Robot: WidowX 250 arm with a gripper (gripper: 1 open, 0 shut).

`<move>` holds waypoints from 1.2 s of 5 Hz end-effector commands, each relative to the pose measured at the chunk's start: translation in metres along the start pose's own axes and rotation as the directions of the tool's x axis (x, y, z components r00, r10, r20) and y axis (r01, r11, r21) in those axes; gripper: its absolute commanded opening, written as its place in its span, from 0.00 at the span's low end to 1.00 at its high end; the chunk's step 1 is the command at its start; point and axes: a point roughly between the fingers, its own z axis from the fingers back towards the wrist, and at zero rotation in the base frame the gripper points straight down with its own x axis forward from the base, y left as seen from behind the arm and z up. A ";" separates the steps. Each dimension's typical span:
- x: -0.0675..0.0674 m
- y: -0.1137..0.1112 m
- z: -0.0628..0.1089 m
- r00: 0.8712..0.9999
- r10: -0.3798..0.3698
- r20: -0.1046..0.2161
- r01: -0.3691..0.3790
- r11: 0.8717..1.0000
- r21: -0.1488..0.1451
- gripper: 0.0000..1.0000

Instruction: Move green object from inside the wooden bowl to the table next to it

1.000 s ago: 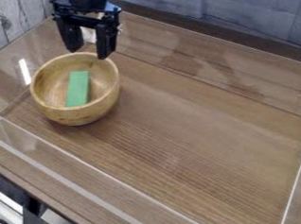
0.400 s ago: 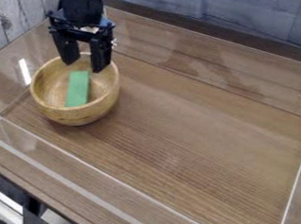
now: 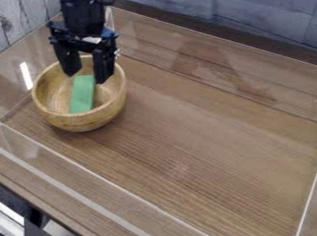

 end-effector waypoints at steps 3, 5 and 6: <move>0.003 0.018 0.003 0.993 0.108 0.040 -0.108 0.994 0.017 1.00; 0.016 0.031 -0.003 0.982 0.185 0.036 -0.186 0.982 0.016 1.00; 0.020 0.040 -0.005 0.974 0.224 0.030 -0.224 0.975 0.011 1.00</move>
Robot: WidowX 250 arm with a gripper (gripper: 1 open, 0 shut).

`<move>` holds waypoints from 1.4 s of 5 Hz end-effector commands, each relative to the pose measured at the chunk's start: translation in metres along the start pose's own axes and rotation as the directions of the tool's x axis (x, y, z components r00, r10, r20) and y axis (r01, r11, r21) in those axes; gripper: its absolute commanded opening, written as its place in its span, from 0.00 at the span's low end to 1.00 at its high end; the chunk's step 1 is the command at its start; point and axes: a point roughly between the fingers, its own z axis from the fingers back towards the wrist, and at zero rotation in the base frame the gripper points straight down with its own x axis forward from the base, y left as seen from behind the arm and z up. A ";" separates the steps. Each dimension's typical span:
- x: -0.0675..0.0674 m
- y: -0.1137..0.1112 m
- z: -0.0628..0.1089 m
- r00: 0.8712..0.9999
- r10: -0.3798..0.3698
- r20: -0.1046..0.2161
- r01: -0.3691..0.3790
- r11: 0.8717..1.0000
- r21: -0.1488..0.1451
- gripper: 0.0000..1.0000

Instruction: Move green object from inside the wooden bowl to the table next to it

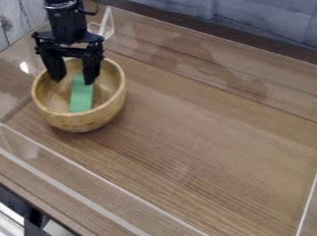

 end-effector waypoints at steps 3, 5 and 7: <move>0.019 0.002 0.018 0.999 0.007 0.052 -0.008 1.000 0.008 1.00; 0.013 -0.002 0.024 0.998 0.027 0.048 -0.027 1.000 0.005 1.00; 0.028 -0.003 0.013 0.999 0.018 0.045 -0.018 1.000 0.000 0.00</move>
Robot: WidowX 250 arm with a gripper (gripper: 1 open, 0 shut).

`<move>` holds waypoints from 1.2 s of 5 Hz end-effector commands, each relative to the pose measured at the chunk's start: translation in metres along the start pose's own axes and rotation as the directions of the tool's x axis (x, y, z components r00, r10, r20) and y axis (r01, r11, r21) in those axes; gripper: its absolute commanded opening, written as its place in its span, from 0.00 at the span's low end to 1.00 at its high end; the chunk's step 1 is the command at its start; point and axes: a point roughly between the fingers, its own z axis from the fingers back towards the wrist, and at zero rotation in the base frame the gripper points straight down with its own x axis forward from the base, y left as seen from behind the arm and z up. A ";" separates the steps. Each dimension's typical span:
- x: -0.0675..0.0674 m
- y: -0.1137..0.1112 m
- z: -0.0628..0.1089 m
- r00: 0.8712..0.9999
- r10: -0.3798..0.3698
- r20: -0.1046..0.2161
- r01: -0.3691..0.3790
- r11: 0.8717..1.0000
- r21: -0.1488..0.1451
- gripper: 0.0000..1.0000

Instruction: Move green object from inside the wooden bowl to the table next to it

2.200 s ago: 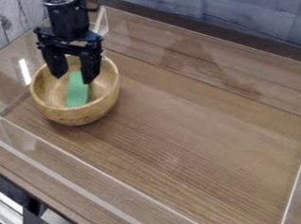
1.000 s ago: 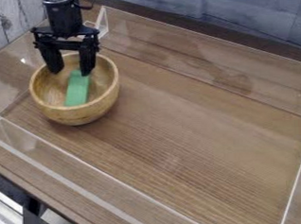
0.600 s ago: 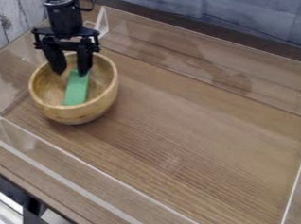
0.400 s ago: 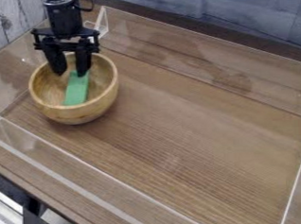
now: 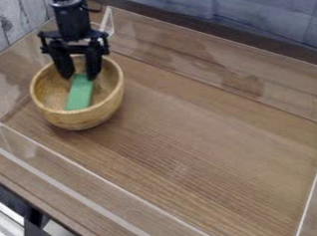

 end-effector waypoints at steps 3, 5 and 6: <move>0.000 -0.007 0.016 0.991 0.115 0.073 -0.113 0.993 -0.027 1.00; -0.007 0.011 0.007 0.977 0.201 0.069 -0.198 0.979 -0.040 0.00; -0.006 0.003 0.010 0.978 0.194 0.073 -0.191 0.981 -0.041 0.00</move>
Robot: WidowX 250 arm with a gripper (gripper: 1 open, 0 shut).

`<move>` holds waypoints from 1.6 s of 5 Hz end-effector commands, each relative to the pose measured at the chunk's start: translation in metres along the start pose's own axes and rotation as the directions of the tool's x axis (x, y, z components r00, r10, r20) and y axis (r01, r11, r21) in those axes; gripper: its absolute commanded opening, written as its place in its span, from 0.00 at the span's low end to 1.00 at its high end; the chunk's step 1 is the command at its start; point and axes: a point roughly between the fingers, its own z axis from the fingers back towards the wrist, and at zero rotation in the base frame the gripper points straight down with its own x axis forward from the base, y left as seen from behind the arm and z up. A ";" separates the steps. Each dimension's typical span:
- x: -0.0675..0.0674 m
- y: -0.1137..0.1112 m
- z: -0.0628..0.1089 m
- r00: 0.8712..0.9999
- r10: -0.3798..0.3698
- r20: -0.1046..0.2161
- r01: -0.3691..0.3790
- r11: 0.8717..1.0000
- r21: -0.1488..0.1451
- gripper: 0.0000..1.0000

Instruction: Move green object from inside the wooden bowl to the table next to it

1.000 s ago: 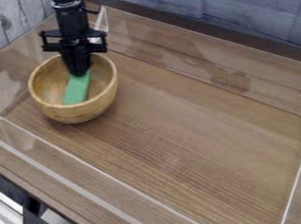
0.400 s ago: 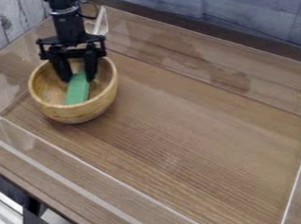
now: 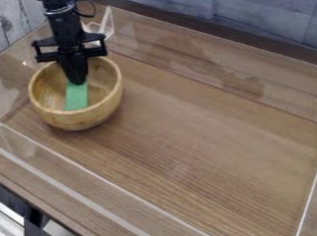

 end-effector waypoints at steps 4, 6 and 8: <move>-0.004 -0.009 0.021 0.991 -0.128 0.040 0.127 0.992 0.026 0.00; -0.002 -0.011 0.030 0.975 -0.218 0.038 0.217 0.976 0.027 1.00; 0.002 -0.019 0.037 0.960 -0.277 0.031 0.276 0.961 0.032 1.00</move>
